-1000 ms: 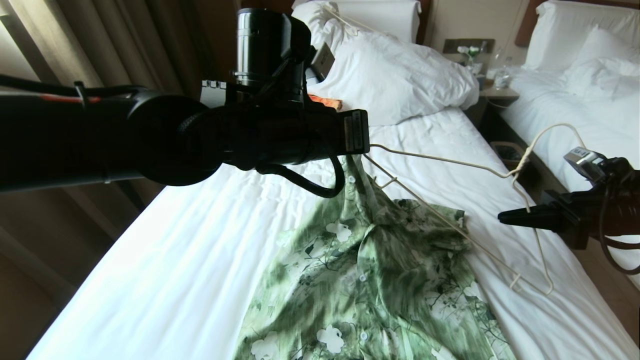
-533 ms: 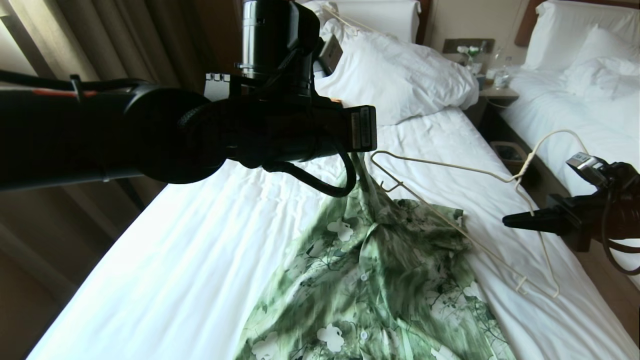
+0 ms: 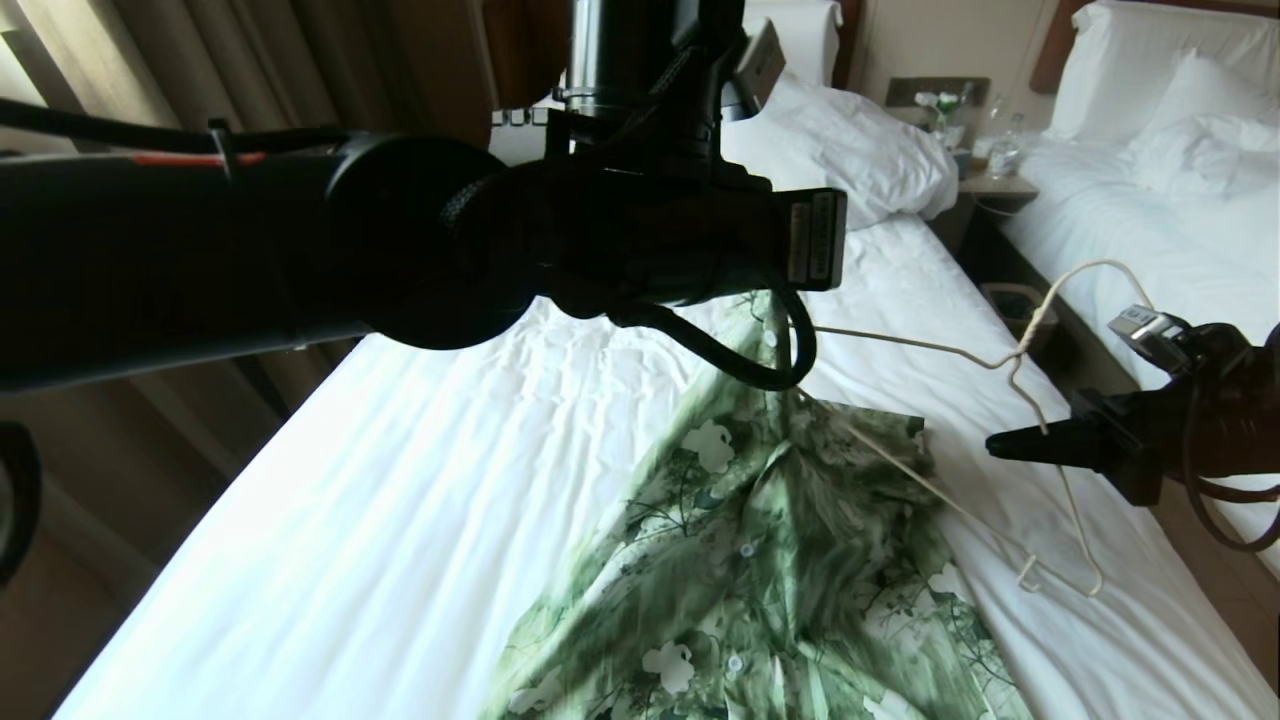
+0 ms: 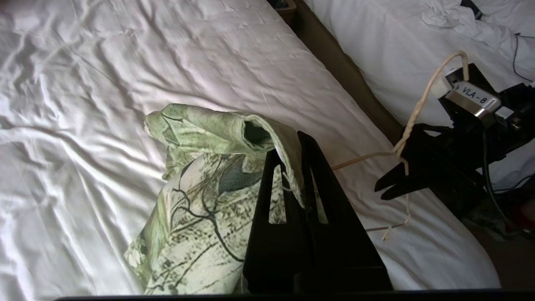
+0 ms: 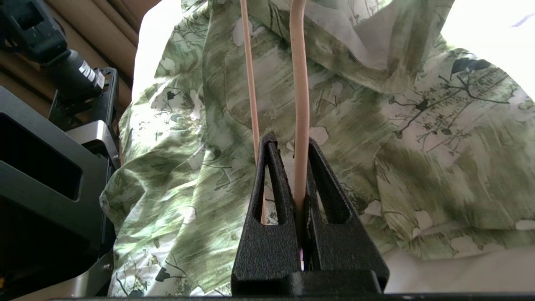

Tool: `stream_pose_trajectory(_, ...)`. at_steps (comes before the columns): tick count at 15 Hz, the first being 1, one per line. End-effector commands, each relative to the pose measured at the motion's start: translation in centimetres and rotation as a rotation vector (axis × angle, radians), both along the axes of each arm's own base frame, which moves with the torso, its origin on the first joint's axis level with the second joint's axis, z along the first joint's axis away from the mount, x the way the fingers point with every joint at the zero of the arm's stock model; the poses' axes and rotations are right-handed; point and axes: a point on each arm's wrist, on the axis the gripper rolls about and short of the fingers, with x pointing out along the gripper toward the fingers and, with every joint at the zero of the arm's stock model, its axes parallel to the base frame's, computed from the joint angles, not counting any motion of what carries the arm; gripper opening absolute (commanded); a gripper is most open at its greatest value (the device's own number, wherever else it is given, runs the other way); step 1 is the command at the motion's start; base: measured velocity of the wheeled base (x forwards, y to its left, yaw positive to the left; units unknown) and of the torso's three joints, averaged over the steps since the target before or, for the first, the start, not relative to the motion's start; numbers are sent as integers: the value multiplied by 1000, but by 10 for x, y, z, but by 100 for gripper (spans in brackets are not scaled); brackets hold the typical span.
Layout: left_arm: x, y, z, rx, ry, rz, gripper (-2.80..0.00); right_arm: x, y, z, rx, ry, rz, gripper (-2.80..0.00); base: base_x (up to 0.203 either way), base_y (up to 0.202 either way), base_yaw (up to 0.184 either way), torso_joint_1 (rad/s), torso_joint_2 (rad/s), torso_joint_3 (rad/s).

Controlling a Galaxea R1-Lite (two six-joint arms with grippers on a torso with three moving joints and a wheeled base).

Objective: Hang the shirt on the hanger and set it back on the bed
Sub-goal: Hook one side of the shirt onto the hanger

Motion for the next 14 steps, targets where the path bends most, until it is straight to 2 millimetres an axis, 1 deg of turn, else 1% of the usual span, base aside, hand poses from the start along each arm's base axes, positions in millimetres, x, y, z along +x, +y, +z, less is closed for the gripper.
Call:
stream_pose_trajectory(1, -7, -13, 2, -8, -13, -32, -280, 0, 0, 1, 5, -9, 3, -280, 0, 0, 0, 0, 0, 0)
stream_pose_trajectory(3, -17, -20, 7, -10, -31, -63, -280, 0, 0, 4, 3, -20, 3, -280, 0, 0, 0, 0, 0, 0)
stream_pose_trajectory(5, -18, -32, -4, 38, -36, -86, -280, -4, 7, 11, 1, -38, 23, -280, 0, 0, 0, 0, 0, 0)
stream_pose_trajectory(8, -22, -41, -10, 47, -36, -112, -280, -12, 16, 24, -3, -84, 51, -280, 0, 0, 0, 0, 0, 0)
stream_pose_trajectory(12, -42, -56, -13, 46, -29, -175, -280, -14, 30, 28, 11, -100, 98, -280, 0, 0, 0, 0, 0, 0)
stream_pose_trajectory(14, -47, -63, -18, 38, -5, -214, -280, -13, 31, 29, 29, -106, 110, -280, 0, 0, 0, 0, 0, 0)
